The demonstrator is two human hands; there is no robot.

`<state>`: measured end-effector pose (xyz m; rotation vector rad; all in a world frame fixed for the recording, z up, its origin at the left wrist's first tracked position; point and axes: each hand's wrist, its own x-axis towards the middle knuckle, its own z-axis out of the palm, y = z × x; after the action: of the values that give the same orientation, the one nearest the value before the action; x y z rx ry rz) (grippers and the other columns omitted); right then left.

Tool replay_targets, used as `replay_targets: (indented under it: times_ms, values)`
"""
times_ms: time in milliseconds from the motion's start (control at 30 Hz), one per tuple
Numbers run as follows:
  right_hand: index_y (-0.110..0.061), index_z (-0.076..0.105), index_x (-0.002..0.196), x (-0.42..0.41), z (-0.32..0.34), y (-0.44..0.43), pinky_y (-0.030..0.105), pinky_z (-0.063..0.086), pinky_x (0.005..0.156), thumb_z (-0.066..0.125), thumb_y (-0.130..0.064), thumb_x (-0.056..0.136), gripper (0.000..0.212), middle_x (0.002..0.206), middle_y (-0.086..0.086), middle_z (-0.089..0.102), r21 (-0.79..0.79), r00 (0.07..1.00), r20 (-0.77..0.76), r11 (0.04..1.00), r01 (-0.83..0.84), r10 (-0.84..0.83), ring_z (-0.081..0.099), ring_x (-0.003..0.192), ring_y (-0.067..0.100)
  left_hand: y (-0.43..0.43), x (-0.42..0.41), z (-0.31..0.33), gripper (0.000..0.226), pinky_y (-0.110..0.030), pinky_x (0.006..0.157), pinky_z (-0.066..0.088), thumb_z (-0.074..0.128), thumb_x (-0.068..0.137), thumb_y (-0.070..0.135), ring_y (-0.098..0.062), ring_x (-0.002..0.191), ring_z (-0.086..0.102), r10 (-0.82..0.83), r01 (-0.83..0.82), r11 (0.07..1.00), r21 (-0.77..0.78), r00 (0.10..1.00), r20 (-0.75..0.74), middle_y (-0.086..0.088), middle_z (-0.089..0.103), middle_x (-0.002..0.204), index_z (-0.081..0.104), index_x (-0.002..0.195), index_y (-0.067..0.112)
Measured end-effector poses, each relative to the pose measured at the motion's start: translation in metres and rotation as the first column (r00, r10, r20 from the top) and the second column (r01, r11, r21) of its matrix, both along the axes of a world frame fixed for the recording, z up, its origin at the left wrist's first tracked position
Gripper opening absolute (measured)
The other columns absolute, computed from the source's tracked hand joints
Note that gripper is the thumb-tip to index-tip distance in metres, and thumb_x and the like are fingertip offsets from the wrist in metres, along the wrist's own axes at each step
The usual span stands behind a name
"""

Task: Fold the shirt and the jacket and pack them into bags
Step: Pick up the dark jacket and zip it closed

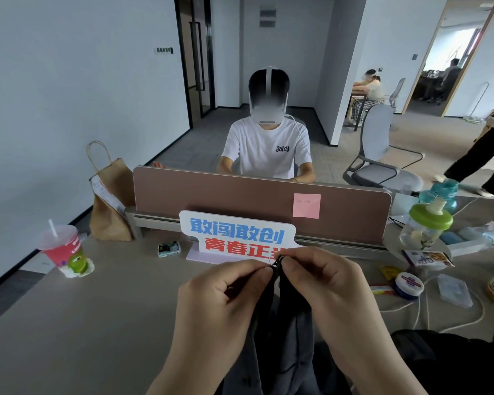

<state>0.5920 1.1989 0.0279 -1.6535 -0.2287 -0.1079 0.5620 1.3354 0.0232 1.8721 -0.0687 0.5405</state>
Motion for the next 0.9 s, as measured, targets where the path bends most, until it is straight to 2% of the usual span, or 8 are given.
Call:
replay_targets:
  times_ms: [133,267,400,567,633,700,800,900]
  values:
    - [-0.008,0.075,0.085,0.002,-0.004,-0.002,0.053,0.048,0.096,0.070,-0.014,0.081,0.009,0.091,0.018,0.074,0.225,0.963,-0.236,0.971,-0.075,0.129,0.068,0.093,0.032,-0.003,0.000,0.002,0.029,-0.001,0.059,0.043,0.072,0.078,0.012,0.010,0.067,0.066,0.012,-0.011,1.000,-0.013,1.000,0.014,0.024,0.071,0.068,0.073,0.070,0.039]
    - [0.005,0.071,0.089,0.001,-0.004,-0.003,0.047,0.051,0.090,0.067,-0.020,0.071,0.031,0.098,0.028,0.070,0.441,0.915,-0.330,0.895,-0.069,0.234,0.068,0.091,0.035,-0.005,0.002,0.001,0.028,-0.002,0.059,0.044,0.071,0.080,0.013,0.008,0.068,0.067,0.003,-0.005,0.999,-0.054,1.000,-0.031,0.022,0.072,0.068,0.072,0.068,0.039]
    - [-0.005,0.073,0.087,0.000,-0.013,0.006,0.053,0.048,0.096,0.085,-0.048,0.050,0.058,0.096,0.022,0.072,0.427,0.972,-0.218,0.904,0.015,0.086,0.066,0.100,0.041,-0.004,0.006,0.000,0.022,-0.003,0.060,0.044,0.072,0.080,0.020,0.009,0.069,0.067,0.020,-0.024,0.999,-0.047,0.997,-0.071,0.024,0.071,0.068,0.072,0.068,0.038]
    - [-0.005,0.075,0.084,0.000,-0.014,0.005,0.057,0.047,0.097,0.075,-0.032,0.063,0.034,0.093,0.021,0.073,0.444,0.979,-0.201,0.893,0.072,0.021,0.067,0.098,0.040,-0.003,0.006,0.001,0.016,-0.003,0.062,0.045,0.071,0.080,0.022,0.009,0.072,0.067,-0.015,0.012,0.999,-0.041,0.997,-0.071,0.024,0.072,0.072,0.072,0.072,0.035]
    - [-0.006,0.075,0.085,0.000,-0.013,0.006,0.055,0.048,0.097,0.077,-0.034,0.064,0.035,0.093,0.020,0.074,0.418,0.983,-0.183,0.907,0.054,0.026,0.068,0.097,0.040,-0.003,0.006,0.000,0.017,-0.003,0.061,0.045,0.070,0.081,0.021,0.009,0.072,0.067,-0.015,0.012,0.999,-0.043,0.997,-0.070,0.024,0.072,0.072,0.072,0.072,0.035]
    - [-0.006,0.075,0.082,0.000,-0.011,0.005,0.051,0.051,0.093,0.071,-0.017,0.076,0.013,0.089,0.017,0.074,0.359,0.985,-0.171,0.931,0.061,0.001,0.069,0.093,0.037,-0.004,0.006,-0.001,0.015,-0.003,0.061,0.044,0.068,0.083,0.020,0.007,0.073,0.067,-0.022,0.018,0.998,-0.055,0.996,-0.082,0.023,0.072,0.073,0.073,0.075,0.032]
    - [-0.013,0.077,0.075,0.001,-0.009,0.001,0.026,0.054,0.076,0.066,-0.002,0.083,0.018,0.079,0.003,0.076,0.121,0.997,-0.037,0.990,0.066,-0.062,0.072,0.079,0.015,-0.005,0.006,-0.004,0.013,-0.005,0.060,0.044,0.065,0.085,0.019,0.004,0.072,0.067,-0.037,0.030,0.997,-0.071,0.994,-0.102,0.019,0.072,0.073,0.074,0.079,0.027]
    - [-0.029,0.073,0.074,0.000,-0.003,0.002,0.006,0.046,0.064,0.067,-0.005,0.083,0.027,0.075,-0.015,0.074,-0.117,0.995,0.076,0.990,0.074,-0.065,0.067,0.070,-0.004,-0.004,0.007,-0.006,0.013,-0.006,0.059,0.045,0.064,0.086,0.019,0.003,0.072,0.067,-0.031,0.026,0.998,-0.054,0.994,-0.104,0.019,0.072,0.074,0.073,0.079,0.026]
